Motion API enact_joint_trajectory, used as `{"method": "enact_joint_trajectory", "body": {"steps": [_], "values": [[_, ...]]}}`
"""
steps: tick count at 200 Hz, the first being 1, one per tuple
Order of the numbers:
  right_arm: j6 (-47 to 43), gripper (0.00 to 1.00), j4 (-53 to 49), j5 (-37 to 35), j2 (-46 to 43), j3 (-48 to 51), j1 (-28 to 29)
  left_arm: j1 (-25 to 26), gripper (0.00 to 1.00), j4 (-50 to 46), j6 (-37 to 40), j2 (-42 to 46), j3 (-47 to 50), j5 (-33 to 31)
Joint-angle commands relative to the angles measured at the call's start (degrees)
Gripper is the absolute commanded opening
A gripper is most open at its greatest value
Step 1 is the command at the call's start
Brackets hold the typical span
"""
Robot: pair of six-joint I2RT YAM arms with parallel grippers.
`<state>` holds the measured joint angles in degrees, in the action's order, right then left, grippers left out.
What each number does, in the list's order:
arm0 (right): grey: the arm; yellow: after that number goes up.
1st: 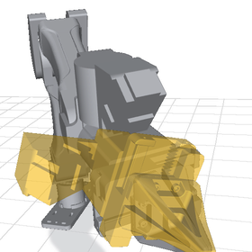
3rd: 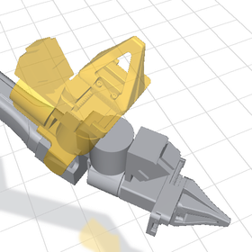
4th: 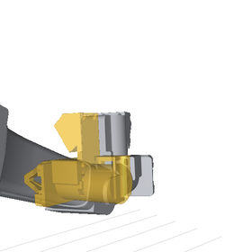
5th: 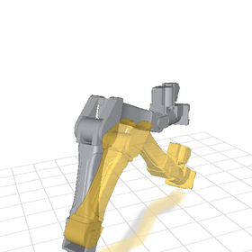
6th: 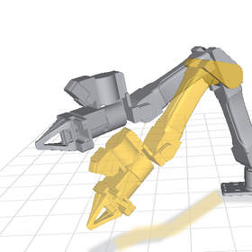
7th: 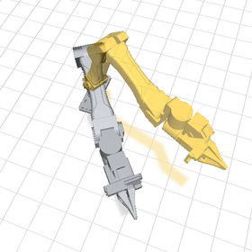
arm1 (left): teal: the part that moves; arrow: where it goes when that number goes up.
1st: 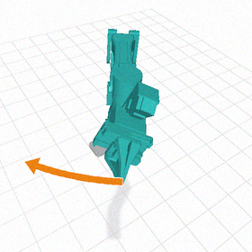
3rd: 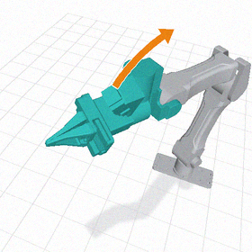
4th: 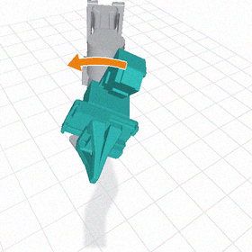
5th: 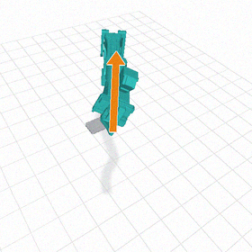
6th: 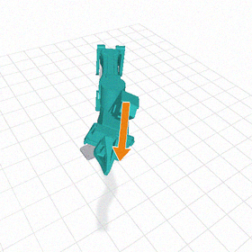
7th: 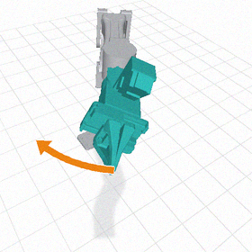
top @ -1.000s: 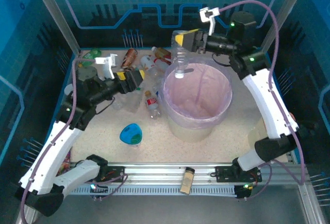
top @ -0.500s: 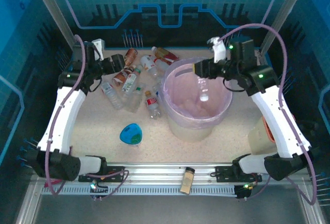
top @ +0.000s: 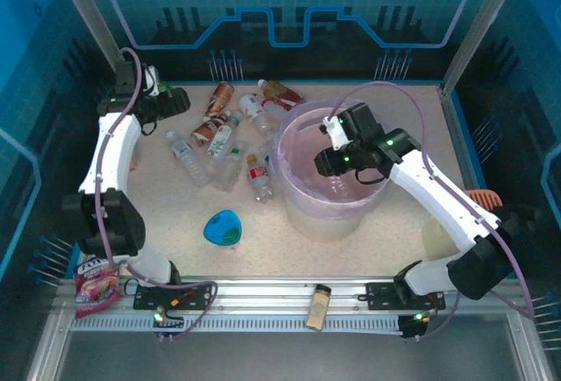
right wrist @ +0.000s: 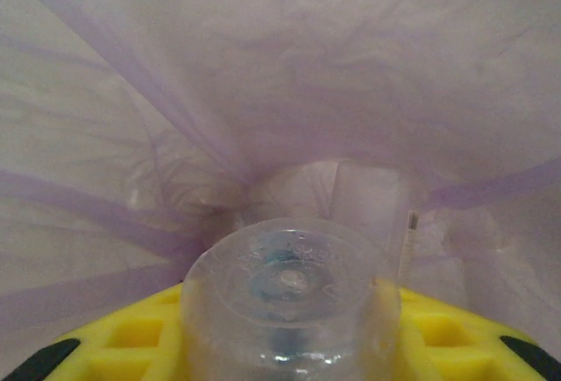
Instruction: Put the plastic bottles in the bin
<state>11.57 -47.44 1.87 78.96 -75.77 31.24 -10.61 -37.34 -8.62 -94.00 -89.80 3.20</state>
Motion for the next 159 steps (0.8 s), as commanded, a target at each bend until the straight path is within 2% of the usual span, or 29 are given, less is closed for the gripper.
{"method": "enact_joint_trajectory", "body": {"steps": [1, 21, 41, 73, 120, 159], "values": [[0.5, 0.41, 3.1, -1.6, 0.9, 1.5, 1.4, -2.1, 0.93, 1.9, 1.9, -3.8, -4.3, -0.7], [0.1, 0.5, 3.0, -1.5, 0.5, 1.9, 1.5, -3.1, 0.95, 1.3, 3.5, -9.0, -9.1, -1.8], [-0.6, 0.64, 1.8, -1.8, -0.5, 1.3, 1.5, -3.5, 0.99, 0.6, 7.3, -14.7, -15.3, -3.6], [-1.8, 0.81, 0.1, 2.0, -3.5, 0.6, 1.6, -3.6, 0.99, -5.2, 12.9, -27.5, -32.0, -6.4], [-5.3, 0.85, -0.4, 11.1, -10.5, 0.4, 1.4, -5.1, 0.99, -13.6, 15.5, -45.6, -56.7, -7.0], [-4.4, 0.85, 3.8, 17.8, -17.1, 2.1, -0.5, -7.2, 0.99, -9.0, 15.8, -51.4, -59.0, -4.2]]}}
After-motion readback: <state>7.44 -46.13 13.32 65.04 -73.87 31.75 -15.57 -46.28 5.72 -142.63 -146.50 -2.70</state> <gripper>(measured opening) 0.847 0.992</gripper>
